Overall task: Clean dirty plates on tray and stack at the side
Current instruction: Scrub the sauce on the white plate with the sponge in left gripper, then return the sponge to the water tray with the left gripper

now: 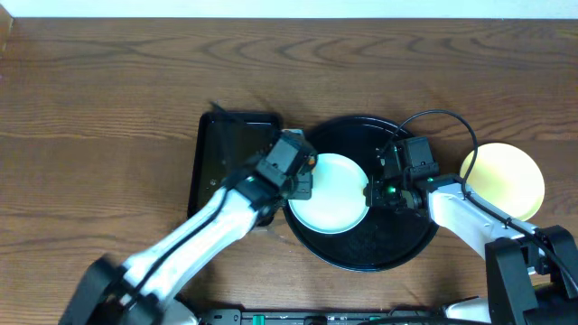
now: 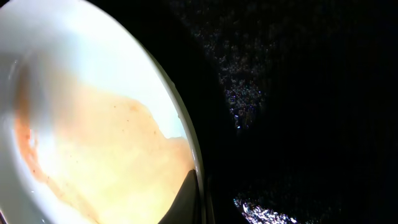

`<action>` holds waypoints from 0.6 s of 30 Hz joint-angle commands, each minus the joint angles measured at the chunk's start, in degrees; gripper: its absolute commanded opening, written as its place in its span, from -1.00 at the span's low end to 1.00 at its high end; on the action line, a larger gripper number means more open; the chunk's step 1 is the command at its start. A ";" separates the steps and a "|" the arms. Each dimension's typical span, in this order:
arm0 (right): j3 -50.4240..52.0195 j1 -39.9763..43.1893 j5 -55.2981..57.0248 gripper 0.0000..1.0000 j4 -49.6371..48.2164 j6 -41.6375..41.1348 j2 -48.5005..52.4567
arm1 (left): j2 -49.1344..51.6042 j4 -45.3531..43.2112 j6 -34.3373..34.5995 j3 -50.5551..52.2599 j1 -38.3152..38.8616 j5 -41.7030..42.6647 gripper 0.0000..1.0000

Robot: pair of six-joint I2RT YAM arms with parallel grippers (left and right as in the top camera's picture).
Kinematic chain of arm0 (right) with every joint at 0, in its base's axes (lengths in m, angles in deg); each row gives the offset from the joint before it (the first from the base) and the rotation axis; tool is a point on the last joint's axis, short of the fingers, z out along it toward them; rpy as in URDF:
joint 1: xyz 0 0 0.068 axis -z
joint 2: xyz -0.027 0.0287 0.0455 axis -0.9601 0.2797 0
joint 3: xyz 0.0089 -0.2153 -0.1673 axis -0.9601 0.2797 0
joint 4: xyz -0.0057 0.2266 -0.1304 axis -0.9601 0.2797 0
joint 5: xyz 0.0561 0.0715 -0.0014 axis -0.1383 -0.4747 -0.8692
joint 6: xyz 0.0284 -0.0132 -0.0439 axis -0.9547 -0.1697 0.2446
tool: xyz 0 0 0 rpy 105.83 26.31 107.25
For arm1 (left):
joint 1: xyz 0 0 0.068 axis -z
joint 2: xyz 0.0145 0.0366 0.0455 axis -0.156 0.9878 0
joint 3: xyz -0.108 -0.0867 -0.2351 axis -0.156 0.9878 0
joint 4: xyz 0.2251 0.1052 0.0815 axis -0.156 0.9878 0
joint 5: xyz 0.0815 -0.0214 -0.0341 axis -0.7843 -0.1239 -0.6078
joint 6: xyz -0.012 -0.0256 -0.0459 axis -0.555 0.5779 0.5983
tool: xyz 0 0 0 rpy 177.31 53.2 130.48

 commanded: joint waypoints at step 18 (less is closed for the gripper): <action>0.94 -0.66 22.40 -0.98 2.25 8.90 -24.94 | -2.47 10.01 -2.49 0.66 -16.11 -7.15 -0.85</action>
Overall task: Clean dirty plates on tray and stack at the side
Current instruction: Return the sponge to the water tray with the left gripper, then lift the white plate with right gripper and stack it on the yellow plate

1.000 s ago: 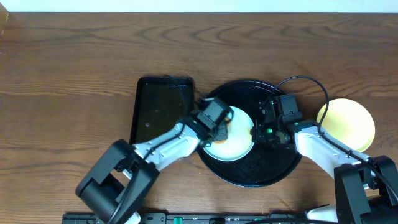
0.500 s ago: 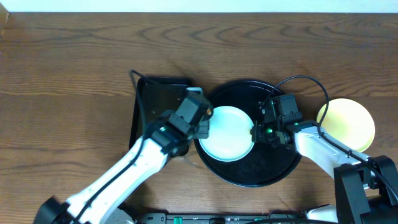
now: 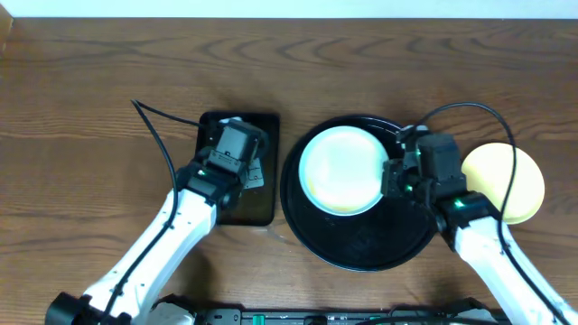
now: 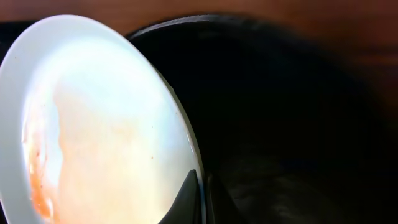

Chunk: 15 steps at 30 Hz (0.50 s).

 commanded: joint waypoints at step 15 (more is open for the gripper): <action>-1.31 -7.06 31.45 -0.97 5.31 14.36 -7.23 | 15.06 -2.47 -2.08 0.66 -5.97 4.09 -0.85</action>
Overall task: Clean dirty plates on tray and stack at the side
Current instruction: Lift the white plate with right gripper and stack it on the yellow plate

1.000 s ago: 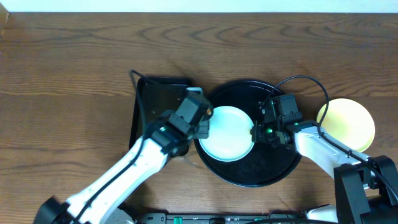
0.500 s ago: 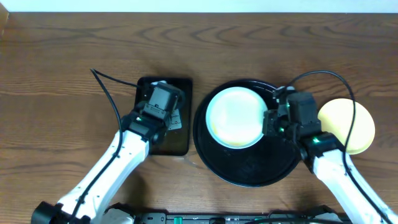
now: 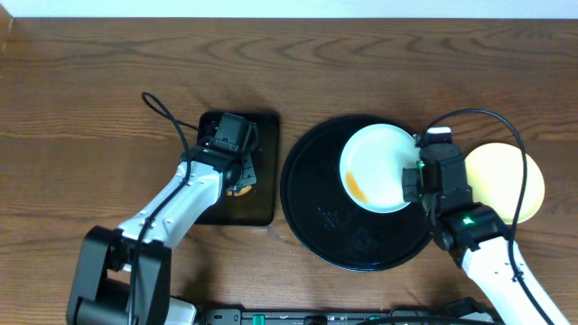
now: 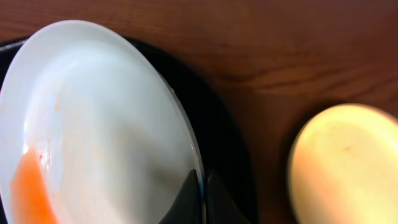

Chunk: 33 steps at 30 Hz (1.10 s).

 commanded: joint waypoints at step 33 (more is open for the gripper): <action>-1.66 -18.34 40.59 -0.98 -8.31 6.25 -0.68 | 2.16 0.39 -0.81 0.66 -0.39 0.26 -0.85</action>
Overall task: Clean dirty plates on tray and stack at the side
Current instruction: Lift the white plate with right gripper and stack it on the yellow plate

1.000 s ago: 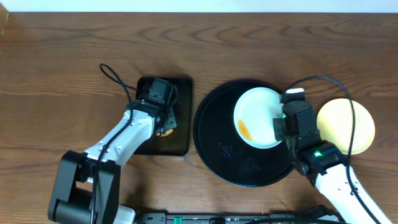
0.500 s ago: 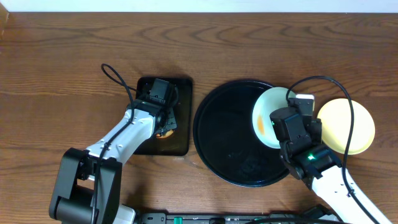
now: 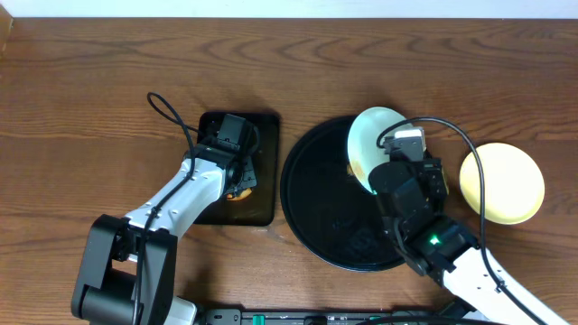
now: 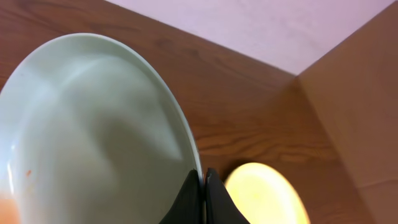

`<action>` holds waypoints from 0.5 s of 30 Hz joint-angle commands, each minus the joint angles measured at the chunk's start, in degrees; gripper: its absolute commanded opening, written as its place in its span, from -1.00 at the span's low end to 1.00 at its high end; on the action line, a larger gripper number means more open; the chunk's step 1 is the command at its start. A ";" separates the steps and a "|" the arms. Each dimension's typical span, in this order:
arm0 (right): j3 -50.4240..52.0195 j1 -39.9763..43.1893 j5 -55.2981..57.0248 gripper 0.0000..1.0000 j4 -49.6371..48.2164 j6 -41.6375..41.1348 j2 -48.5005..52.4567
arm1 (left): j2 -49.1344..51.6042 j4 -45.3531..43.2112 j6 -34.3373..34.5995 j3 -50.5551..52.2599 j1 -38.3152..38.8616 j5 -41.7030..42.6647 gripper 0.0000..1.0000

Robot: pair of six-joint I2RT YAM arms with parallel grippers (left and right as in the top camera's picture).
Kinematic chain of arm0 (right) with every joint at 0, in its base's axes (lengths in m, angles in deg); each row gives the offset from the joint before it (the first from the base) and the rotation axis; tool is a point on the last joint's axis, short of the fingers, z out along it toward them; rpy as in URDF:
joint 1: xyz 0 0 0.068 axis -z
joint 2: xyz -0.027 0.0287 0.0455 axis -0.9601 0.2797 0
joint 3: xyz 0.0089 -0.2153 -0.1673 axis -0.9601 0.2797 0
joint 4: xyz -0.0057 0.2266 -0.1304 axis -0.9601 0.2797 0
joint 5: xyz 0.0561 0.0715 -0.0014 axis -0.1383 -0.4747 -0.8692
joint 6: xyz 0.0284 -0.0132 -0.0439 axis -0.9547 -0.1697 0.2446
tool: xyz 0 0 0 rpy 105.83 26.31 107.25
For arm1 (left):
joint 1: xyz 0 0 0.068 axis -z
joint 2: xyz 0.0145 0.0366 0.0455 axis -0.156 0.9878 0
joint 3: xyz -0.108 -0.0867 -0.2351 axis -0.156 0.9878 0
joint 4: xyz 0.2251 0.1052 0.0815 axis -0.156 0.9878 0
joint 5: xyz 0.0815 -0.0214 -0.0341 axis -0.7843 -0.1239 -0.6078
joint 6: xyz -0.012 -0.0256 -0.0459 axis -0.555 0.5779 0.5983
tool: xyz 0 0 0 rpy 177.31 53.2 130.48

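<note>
A white plate (image 3: 366, 135) hangs steeply tilted over the back right of the round black tray (image 3: 316, 208). My right gripper (image 4: 203, 179) is shut on its right rim, one finger on each face. The right wrist view shows the plate's pale inside (image 4: 93, 137) with an orange smear (image 4: 9, 208) at the lower left edge. A yellow plate (image 3: 502, 183) lies on the table right of the tray, also visible past the fingers (image 4: 267, 193). My left gripper (image 3: 238, 173) rests over a brownish lump (image 3: 240, 190) on the small black square tray (image 3: 212, 203); its jaws are hidden.
The wooden table (image 3: 90, 108) stretches left and behind both trays. A pale wall and a brown side panel (image 4: 348, 93) show behind the plate in the right wrist view. A black cable (image 3: 167, 113) loops off the left arm.
The right gripper has tipped the white plate much more upright and shifted it slightly left; the wrist view now looks past it at the wall. The left arm has hardly moved.
At first the plate lay on the round tray with my left gripper at its left rim and my right shut on its right rim. Then the left gripper was over the square tray and the plate was lifted. It then hung nearer the yellow plate, and now stands steeply tilted.
</note>
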 commanded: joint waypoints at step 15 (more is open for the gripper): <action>-1.42 28.33 -16.98 -0.98 8.24 -20.04 -0.68 | 0.33 -0.22 -10.29 0.63 -0.31 -0.35 -0.85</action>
